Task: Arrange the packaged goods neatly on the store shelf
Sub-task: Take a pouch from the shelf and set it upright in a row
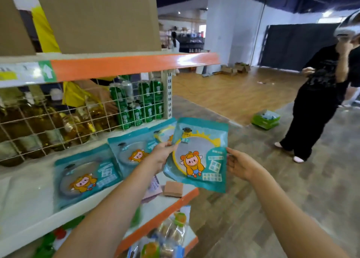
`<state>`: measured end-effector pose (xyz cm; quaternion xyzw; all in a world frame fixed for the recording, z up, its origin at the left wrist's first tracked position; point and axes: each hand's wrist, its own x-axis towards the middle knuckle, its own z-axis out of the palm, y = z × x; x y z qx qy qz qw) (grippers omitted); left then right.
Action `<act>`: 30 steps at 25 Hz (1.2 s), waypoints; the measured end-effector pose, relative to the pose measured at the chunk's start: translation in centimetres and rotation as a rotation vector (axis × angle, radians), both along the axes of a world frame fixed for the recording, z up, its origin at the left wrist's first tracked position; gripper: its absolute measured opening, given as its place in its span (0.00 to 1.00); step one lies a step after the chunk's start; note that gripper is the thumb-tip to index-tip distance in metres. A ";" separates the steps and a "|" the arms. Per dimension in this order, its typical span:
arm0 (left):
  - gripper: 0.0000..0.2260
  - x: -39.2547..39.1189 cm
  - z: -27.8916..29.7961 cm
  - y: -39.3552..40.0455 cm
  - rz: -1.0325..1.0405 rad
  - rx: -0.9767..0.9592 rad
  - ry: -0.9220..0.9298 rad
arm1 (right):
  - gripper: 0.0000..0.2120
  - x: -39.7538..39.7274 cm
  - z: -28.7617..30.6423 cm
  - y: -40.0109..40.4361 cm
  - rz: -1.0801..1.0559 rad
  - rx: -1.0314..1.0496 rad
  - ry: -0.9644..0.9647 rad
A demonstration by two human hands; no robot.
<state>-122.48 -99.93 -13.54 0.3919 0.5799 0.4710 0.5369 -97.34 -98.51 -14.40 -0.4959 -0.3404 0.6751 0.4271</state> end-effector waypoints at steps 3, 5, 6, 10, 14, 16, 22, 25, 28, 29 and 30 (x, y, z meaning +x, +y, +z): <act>0.03 -3.1 0.3 -0.3 0.166 0.014 -0.002 | 0.10 -2.7 0.9 2.8 0.098 0.022 -0.001; 0.05 -5.2 0.3 -1.1 0.260 0.001 0.018 | 0.09 -4.7 1.0 4.0 0.174 0.038 -0.025; 0.05 -6.3 0.2 -1.7 0.317 -0.009 0.018 | 0.08 -6.0 1.0 4.4 0.220 0.050 -0.053; 0.05 -10.6 0.1 -5.2 0.508 -0.047 0.009 | 0.05 -11.6 1.0 5.5 0.389 0.170 -0.212; 0.04 -15.1 -0.3 -8.2 0.631 -0.080 0.002 | 0.11 -17.7 0.7 5.6 0.465 0.306 -0.414; 0.04 -17.5 -0.6 -9.1 0.721 -0.113 0.001 | 0.11 -20.2 0.3 5.5 0.532 0.393 -0.504; 0.05 -23.0 -1.1 -10.4 0.855 -0.132 -0.034 | 0.11 -25.0 0.2 5.3 0.662 0.683 -0.775; 0.06 -25.3 -1.5 -10.4 0.876 -0.139 -0.014 | 0.13 -27.1 0.2 5.3 0.678 0.775 -0.935; 0.12 -27.4 -2.3 -10.3 0.866 -0.176 0.016 | 0.13 -28.9 -0.4 5.4 0.710 0.828 -1.032; 0.13 -27.8 -2.5 -10.3 0.857 -0.190 0.044 | 0.14 -29.4 -0.6 5.5 0.719 0.836 -1.054; 0.12 -28.1 -2.8 -10.2 0.844 -0.209 0.089 | 0.14 -29.8 -0.8 5.6 0.724 0.849 -1.071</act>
